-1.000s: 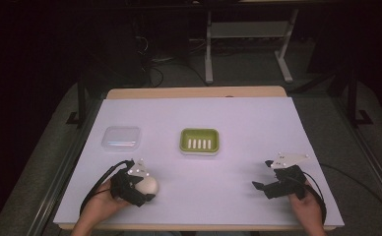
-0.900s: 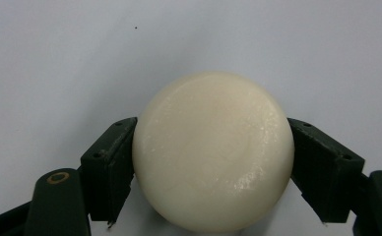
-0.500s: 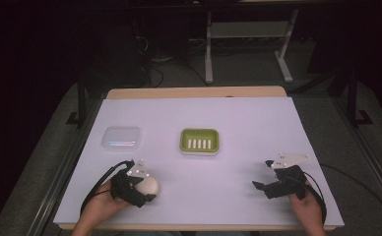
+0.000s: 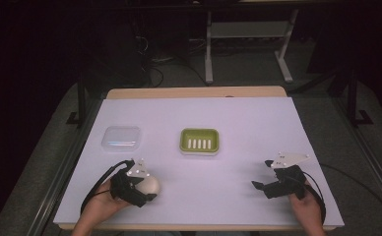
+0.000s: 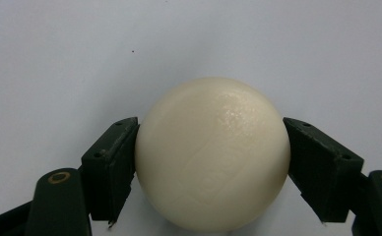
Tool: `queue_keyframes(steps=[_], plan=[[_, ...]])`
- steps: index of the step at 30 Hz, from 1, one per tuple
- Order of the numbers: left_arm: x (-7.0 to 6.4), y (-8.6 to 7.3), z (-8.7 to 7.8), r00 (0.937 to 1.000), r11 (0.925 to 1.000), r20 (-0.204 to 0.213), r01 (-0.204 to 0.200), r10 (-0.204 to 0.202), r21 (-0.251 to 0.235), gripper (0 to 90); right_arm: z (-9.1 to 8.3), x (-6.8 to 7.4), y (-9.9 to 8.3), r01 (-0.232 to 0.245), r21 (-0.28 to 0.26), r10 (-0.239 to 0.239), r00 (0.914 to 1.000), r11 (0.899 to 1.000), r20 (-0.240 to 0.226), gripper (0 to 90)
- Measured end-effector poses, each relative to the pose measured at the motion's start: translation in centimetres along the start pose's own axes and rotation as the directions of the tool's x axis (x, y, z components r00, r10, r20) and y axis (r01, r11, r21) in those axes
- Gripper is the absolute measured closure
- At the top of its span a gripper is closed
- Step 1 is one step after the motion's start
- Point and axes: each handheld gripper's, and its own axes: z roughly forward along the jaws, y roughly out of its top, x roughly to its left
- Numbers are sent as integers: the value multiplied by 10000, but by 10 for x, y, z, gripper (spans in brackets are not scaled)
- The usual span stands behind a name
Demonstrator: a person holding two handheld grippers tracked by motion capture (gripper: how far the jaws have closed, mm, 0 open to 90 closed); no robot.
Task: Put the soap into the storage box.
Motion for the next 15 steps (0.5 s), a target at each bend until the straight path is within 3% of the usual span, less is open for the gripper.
queue_keyframes(steps=[10,15], plan=[[0,1,-1,9996,9999,-290,32,-36,-145,248,-1,0,0,-50,-72,50,10000,10000,13,132],[-1,2,4,9994,10000,-333,-71,72,46,248,-2,0,0,-67,-105,67,10000,9999,17,132]])
